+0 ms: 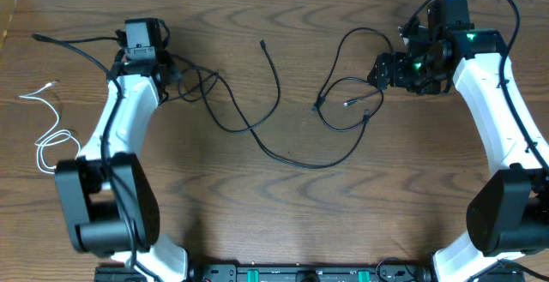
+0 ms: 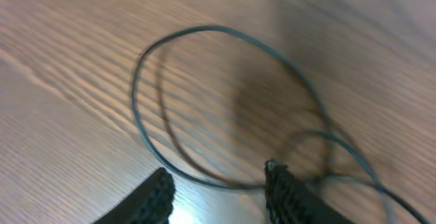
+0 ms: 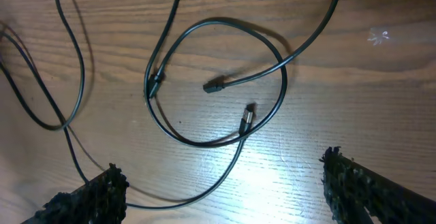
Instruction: Untangle cables
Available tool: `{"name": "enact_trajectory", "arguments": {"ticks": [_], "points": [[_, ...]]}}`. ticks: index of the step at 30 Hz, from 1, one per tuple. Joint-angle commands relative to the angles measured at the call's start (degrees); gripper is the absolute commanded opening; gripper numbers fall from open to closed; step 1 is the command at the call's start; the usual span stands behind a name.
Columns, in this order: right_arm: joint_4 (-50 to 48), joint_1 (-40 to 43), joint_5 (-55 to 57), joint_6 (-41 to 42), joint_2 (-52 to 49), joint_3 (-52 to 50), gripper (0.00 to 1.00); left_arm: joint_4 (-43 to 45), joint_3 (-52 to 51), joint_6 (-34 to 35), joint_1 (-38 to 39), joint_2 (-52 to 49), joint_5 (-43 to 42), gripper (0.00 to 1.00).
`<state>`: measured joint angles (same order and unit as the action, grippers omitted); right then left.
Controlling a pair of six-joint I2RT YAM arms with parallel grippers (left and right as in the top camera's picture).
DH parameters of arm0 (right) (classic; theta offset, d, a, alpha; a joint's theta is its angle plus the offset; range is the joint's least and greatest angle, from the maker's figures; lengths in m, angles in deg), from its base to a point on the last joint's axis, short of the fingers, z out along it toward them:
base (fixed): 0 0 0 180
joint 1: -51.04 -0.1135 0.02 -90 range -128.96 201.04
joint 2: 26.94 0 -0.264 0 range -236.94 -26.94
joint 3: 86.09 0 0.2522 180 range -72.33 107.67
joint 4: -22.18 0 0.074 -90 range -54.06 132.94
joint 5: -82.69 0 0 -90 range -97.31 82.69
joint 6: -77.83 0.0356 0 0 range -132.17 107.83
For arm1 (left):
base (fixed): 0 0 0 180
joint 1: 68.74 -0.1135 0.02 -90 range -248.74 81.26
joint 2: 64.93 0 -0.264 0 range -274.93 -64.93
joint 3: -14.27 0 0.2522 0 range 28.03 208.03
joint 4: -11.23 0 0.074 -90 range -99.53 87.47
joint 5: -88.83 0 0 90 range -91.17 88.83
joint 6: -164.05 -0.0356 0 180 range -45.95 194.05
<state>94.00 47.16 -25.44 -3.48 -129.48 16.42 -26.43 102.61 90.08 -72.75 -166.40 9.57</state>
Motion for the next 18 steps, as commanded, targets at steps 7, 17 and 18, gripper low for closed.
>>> {"name": "enact_trajectory", "arguments": {"ticks": [7,17,18], "points": [[-0.02,-0.09,0.28,-0.63,0.20,-0.37,0.91,-7.69,0.55,-2.43,13.49,13.51,-3.43,0.57],[0.92,-0.07,2.82,-0.66,0.20,-0.37,0.92,-24.81,-1.57,3.04,24.37,11.56,-15.47,0.61],[0.92,-0.07,2.82,-0.66,0.20,-0.37,0.92,-26.18,-1.97,5.68,24.72,11.52,-15.47,0.61]]}}
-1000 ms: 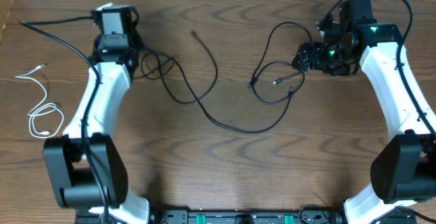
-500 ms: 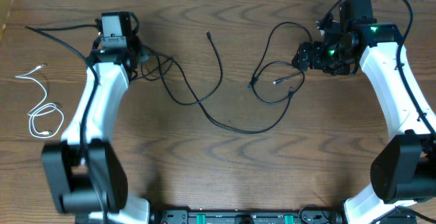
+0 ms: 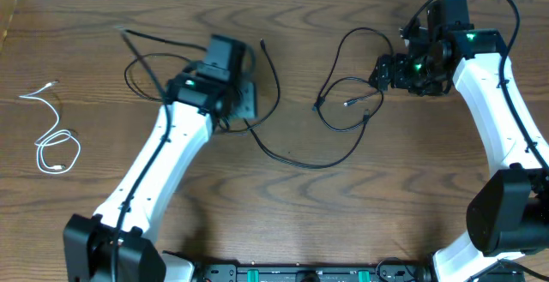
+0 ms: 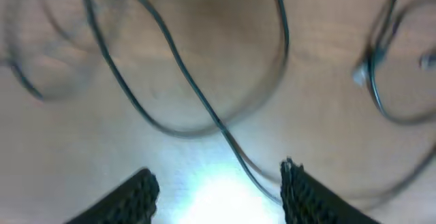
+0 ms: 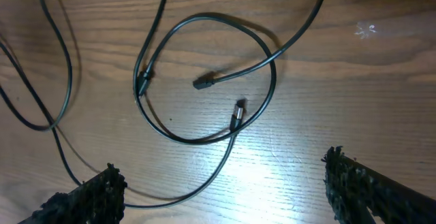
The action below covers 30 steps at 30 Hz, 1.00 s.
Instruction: Untangle cables
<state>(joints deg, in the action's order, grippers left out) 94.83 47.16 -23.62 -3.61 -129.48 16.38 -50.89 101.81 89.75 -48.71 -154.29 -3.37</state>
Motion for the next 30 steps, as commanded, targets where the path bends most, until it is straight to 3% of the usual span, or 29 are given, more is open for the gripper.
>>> {"name": "enact_trajectory", "arguments": {"ticks": [1,5,11,16,30], "points": [[0.09,-0.09,1.01,-0.52,0.20,-0.33,0.92,-2.93,-1.55,8.63,0.98,-0.57,-2.58,0.61],[0.07,-0.09,0.98,-0.48,0.20,-0.33,0.91,-4.37,-3.82,14.67,2.10,-0.59,-3.28,0.61],[0.11,-0.09,0.98,-0.48,0.20,-0.33,0.90,4.11,-10.54,20.31,3.56,-0.66,-3.21,0.66],[0.11,-0.09,0.98,-0.48,0.20,-0.33,0.90,12.85,-14.53,20.87,4.52,-0.96,-3.41,0.69],[0.31,-0.09,1.01,-0.50,0.20,-0.35,0.89,19.06,-13.97,20.00,8.98,-11.80,-9.38,0.69]]}}
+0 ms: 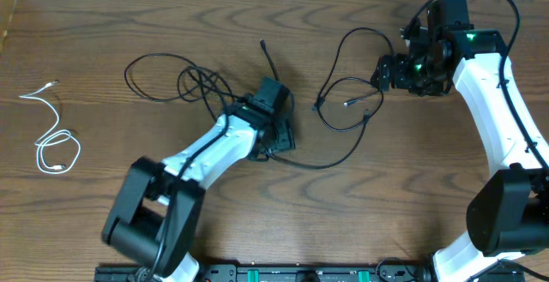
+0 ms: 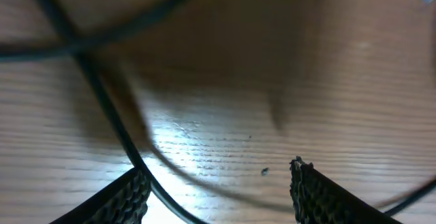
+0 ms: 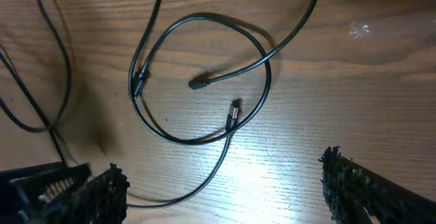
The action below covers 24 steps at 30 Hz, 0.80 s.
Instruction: Untangle cables
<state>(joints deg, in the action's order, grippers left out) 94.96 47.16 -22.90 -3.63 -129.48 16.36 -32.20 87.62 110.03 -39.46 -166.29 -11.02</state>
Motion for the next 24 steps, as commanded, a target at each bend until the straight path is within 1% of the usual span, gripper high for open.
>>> {"name": "enact_trajectory", "arguments": {"ticks": [1,3,8,15,21,24], "points": [[0.13,-0.09,0.31,-0.48,0.20,-0.33,0.89,0.57,0.22,-0.22,-0.13,0.15,-1.75,0.69],[-0.09,-0.09,0.28,-0.48,0.20,-0.33,0.90,1.09,0.22,0.17,0.52,-0.35,-2.12,0.69],[0.07,-0.09,0.31,-0.50,0.20,-0.33,0.90,3.50,0.22,0.33,2.23,-2.47,-8.87,0.69],[0.76,-0.09,0.70,-0.94,0.20,-0.42,0.89,2.95,0.66,-0.37,2.69,-2.54,-8.96,0.69],[0.59,-0.09,0.70,-0.94,0.20,-0.44,0.90,-1.31,1.81,-0.37,2.67,-1.70,-7.48,0.68],[0.42,-0.09,0.70,-1.38,0.20,-0.70,0.89,-1.75,2.03,-2.16,2.69,-1.33,-7.69,0.68]]}}
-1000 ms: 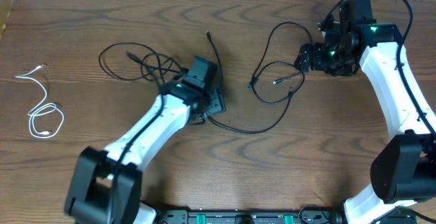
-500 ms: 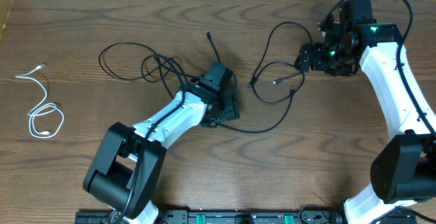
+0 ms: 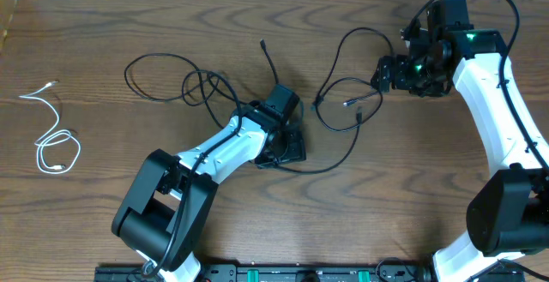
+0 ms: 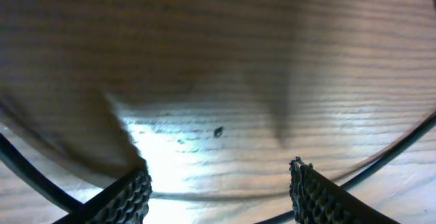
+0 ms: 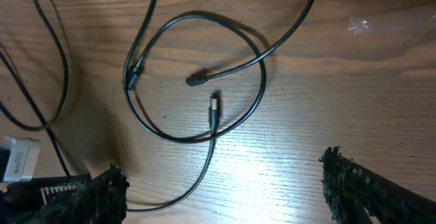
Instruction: Untangle cables
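A long black cable (image 3: 330, 166) runs from a knot of loops (image 3: 193, 85) at the left, under my left gripper (image 3: 287, 149), to a loop (image 3: 343, 102) at the right. My left gripper (image 4: 218, 169) is open and low over the wood, a blurred stretch of cable (image 4: 381, 163) passing by its fingers. Open and held higher, my right gripper (image 5: 223, 164) looks down on the loop (image 5: 197, 74) and two loose plug ends (image 5: 197, 80). In the overhead view it (image 3: 380, 72) is just right of the loop.
A thin white cable (image 3: 51, 145) lies coiled at the far left of the wooden table (image 3: 412, 222). A loose black cable end (image 3: 263, 46) points toward the back edge. My left gripper's body (image 5: 27, 176) shows in the right wrist view's lower left.
My left gripper has shifted a little right and toward the front along the long cable. The lower plug end in the right loop has turned. The right arm has not moved.
My open left gripper was at the far left by the knotted loops, then near the table's middle left, then on the long cable at the centre. The knot's left end lies further right than at first. The right gripper stayed open over the right loop.
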Available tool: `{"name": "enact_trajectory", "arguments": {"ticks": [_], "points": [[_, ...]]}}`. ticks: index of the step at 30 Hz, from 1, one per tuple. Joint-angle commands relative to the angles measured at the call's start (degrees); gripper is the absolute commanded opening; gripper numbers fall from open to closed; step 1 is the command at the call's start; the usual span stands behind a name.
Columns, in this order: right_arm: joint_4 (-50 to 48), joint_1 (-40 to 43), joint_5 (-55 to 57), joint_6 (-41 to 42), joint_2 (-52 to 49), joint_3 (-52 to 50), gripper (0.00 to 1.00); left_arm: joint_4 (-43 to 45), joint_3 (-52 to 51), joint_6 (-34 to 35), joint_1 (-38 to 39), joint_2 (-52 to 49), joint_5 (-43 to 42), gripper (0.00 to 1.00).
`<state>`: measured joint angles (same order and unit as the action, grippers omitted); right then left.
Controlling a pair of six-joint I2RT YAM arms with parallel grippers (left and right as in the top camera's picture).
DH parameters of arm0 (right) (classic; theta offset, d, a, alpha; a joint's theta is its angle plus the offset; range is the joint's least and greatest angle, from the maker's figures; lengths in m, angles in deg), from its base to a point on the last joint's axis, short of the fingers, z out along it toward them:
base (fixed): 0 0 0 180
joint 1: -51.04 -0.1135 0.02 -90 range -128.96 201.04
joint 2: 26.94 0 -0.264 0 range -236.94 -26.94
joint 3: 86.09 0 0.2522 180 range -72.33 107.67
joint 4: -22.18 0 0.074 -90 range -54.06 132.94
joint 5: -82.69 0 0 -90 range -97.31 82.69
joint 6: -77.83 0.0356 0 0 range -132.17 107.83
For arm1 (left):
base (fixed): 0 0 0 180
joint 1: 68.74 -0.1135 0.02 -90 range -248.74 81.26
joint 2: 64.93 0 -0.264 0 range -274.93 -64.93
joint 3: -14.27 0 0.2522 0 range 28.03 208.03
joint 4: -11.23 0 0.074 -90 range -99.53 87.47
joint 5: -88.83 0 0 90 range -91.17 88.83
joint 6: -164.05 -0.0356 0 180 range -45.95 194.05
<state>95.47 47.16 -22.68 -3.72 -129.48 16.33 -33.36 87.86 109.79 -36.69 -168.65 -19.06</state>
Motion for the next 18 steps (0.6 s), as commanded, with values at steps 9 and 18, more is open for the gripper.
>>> {"name": "enact_trajectory", "arguments": {"ticks": [9,18], "points": [[-2.69,-0.09,0.46,-1.70,0.20,-3.74,0.93,-0.59,4.37,-24.28,-0.09,6.03,0.35,0.68],[-3.56,-0.09,0.44,-1.68,0.20,-4.31,0.94,-7.67,4.15,-46.99,0.20,6.51,0.37,0.69]]}}
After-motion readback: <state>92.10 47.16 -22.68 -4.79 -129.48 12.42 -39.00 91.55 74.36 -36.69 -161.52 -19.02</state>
